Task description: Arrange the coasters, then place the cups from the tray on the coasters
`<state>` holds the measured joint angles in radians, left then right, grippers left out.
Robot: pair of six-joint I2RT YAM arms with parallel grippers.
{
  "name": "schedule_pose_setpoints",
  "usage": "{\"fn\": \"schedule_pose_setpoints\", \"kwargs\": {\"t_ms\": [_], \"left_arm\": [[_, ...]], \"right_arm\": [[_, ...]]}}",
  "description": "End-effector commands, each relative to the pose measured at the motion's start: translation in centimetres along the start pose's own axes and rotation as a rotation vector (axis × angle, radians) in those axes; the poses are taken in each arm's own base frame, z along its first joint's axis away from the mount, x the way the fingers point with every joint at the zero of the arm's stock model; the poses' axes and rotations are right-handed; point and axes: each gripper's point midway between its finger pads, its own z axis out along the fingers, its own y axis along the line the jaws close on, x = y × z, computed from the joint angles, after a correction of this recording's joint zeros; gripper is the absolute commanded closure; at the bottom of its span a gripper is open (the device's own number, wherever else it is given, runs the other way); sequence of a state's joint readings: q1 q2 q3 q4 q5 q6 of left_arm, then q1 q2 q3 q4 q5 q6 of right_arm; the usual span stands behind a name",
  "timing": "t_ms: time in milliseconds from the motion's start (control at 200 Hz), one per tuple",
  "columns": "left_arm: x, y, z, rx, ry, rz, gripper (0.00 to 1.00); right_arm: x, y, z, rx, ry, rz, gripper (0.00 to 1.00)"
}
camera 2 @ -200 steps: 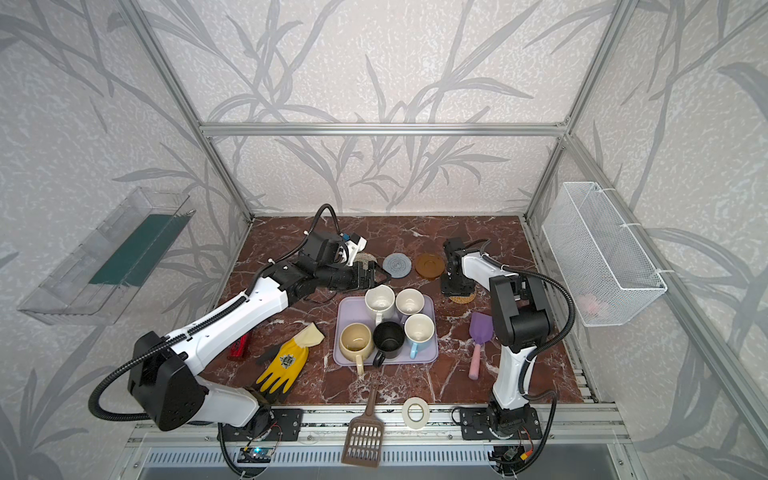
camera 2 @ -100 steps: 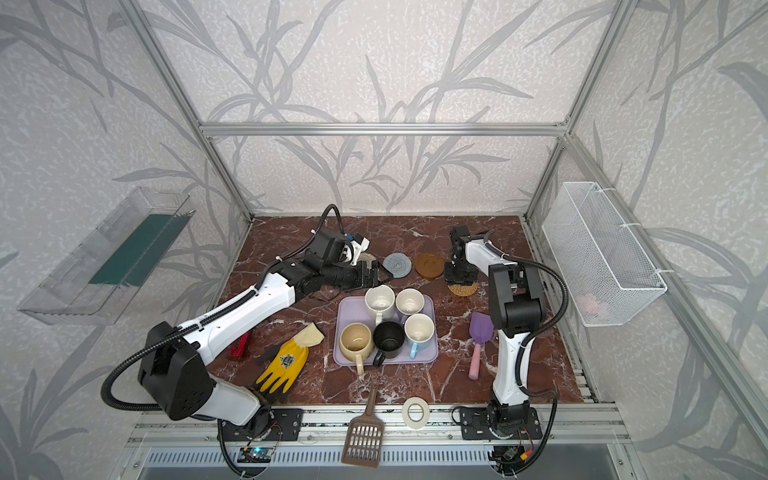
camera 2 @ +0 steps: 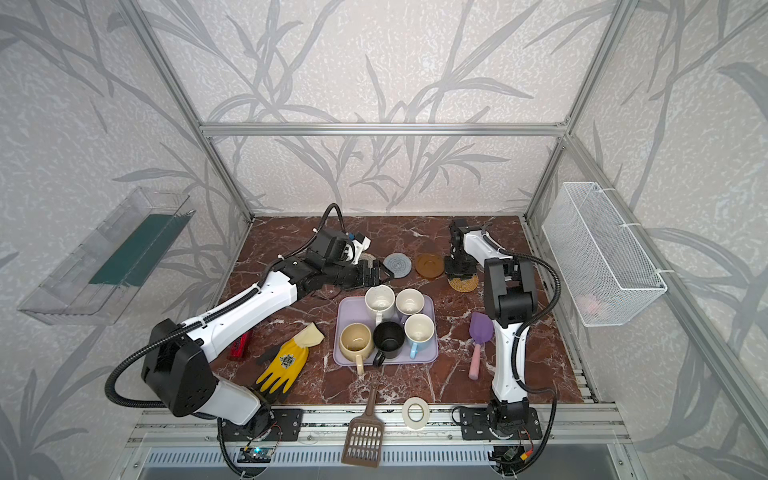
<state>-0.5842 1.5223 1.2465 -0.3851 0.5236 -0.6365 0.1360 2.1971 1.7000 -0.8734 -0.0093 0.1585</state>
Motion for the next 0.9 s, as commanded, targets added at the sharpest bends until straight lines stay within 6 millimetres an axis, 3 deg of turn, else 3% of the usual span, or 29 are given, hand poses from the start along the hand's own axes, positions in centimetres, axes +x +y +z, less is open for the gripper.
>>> {"fn": "schedule_pose_setpoints", "kwargs": {"t_ms": [0,400,895], "left_arm": [[-1.1,-0.5,-0.1,0.009,-0.028,0.028,0.03],[-1.1,-0.2,0.2,0.01,-0.026,0.017,0.03],[-1.4,-0.7,-0.7,0.021,-0.06,0.012,0.03]], "right_arm": [[-0.1,-0.6,3.4,0.017,0.032,-0.007,0.62],[-2.3,-0.3,1.6,0.006,-0.031,-0.016,0.64],[-0.8,-0.1,-3.2,-0.055,-0.149,0.018,0.62]]}}
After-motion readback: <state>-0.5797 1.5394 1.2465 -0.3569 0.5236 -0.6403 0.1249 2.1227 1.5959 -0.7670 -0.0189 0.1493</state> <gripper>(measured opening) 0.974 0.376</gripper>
